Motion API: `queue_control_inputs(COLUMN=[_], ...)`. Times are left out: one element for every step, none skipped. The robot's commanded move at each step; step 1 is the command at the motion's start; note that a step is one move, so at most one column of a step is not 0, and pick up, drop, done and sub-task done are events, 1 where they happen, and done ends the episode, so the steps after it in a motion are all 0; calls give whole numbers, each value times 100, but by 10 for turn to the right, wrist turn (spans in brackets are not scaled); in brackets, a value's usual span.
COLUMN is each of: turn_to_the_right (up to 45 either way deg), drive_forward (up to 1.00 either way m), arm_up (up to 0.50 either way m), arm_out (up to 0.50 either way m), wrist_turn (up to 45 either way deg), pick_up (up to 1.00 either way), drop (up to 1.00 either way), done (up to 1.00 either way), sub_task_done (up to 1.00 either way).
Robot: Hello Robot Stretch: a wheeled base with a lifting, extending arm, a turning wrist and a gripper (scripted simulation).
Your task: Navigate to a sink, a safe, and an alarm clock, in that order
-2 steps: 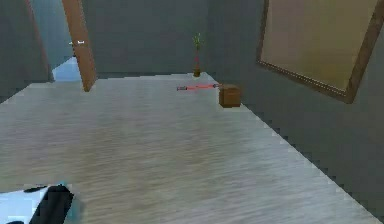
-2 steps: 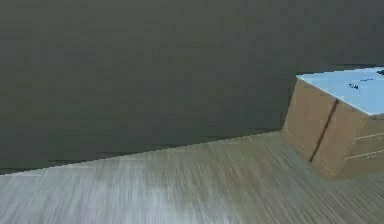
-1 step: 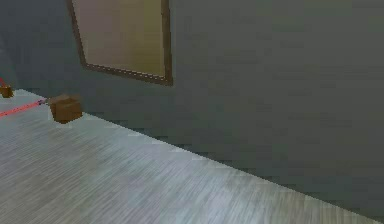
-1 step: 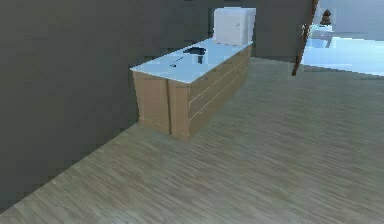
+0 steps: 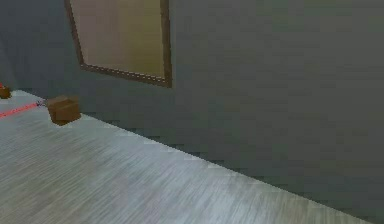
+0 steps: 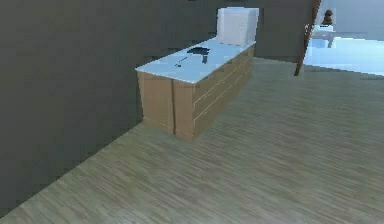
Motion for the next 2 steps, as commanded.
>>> queue_control_inputs(turn_to_the_right=[-450, -120], drive_forward=[0, 0], arm_up=[0, 0], arm_out=[0, 0], wrist_turn=[0, 0], pick_up=[0, 0], drop=[0, 0], done=[0, 0], sub_task_done=[0, 0])
